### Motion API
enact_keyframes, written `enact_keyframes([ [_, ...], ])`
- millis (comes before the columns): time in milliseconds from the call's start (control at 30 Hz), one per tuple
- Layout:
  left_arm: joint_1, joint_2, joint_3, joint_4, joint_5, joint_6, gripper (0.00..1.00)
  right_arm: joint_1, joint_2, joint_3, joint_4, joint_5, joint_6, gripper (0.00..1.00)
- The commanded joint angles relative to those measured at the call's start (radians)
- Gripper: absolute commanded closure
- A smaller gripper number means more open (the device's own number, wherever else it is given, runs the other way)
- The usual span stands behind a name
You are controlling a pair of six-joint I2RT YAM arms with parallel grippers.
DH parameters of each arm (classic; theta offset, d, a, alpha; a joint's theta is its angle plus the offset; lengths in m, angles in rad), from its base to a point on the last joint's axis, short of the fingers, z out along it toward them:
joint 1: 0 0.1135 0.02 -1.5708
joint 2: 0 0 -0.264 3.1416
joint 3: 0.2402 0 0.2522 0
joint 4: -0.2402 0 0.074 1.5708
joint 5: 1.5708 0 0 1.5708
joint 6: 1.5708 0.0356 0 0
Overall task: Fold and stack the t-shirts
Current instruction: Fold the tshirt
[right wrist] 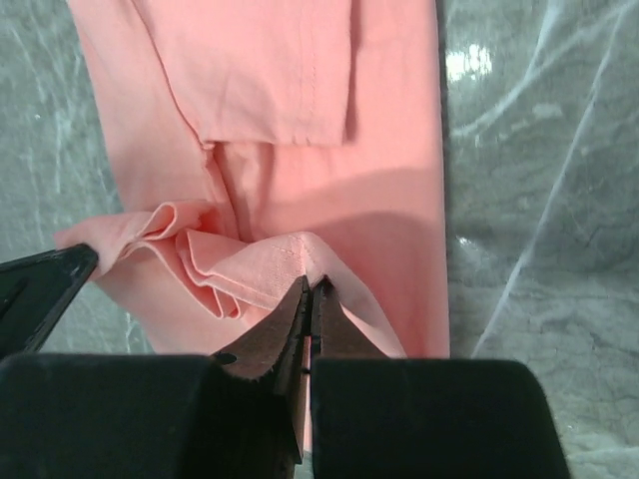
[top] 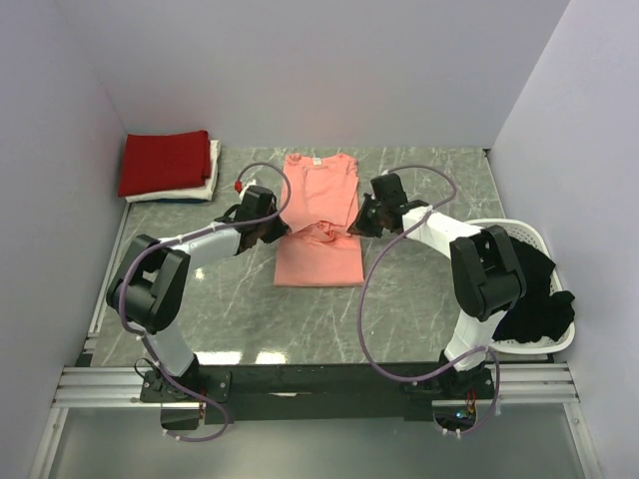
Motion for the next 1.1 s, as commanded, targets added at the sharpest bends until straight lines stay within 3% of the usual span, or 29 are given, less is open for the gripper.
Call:
enact_keyframes([
  [0, 0.020, 0.027, 0.062, 0.034, 0.028, 0.000, 1.00, -0.022, 0.023, 0.061, 0.024, -0.026, -0.011, 1.00],
  [667, 0.079, 0.136, 0.133, 0.079, 0.125, 0.042, 0.99, -0.094, 0.133, 0.157, 0.018, -0.075, -0.028, 1.00],
  [700, 0.080, 0.138, 0.134, 0.076, 0.126, 0.045, 0.99, -0.093, 0.138, 0.165, 0.011, -0.078, -0.036, 0.94],
  [767, 0.085, 0.133, 0.128, 0.083, 0.129, 0.048, 0.91, -0.097, 0.143, 0.182, 0.001, -0.086, -0.044, 0.85],
  [800, 0.086, 0.119, 0.118, 0.088, 0.123, 0.048, 0.86, -0.099, 0.137, 0.185, -0.004, -0.081, -0.053, 0.72],
  [833, 0.089, 0.110, 0.113, 0.091, 0.120, 0.051, 0.72, -0.099, 0.121, 0.188, -0.007, -0.077, -0.059, 0.65],
  [900, 0.094, 0.078, 0.102, 0.096, 0.115, 0.066, 0.57, -0.099, 0.101, 0.191, -0.019, -0.049, -0.077, 0.46],
  [933, 0.096, 0.064, 0.099, 0.088, 0.100, 0.072, 0.45, -0.100, 0.082, 0.200, -0.042, -0.040, -0.083, 0.44],
  [967, 0.096, 0.049, 0.098, 0.086, 0.089, 0.084, 0.41, -0.099, 0.069, 0.200, -0.048, -0.034, -0.091, 0.43],
  [1067, 0.088, -0.023, 0.068, 0.091, 0.066, 0.092, 0.41, -0.085, -0.004, 0.159, -0.041, -0.003, -0.103, 0.44],
])
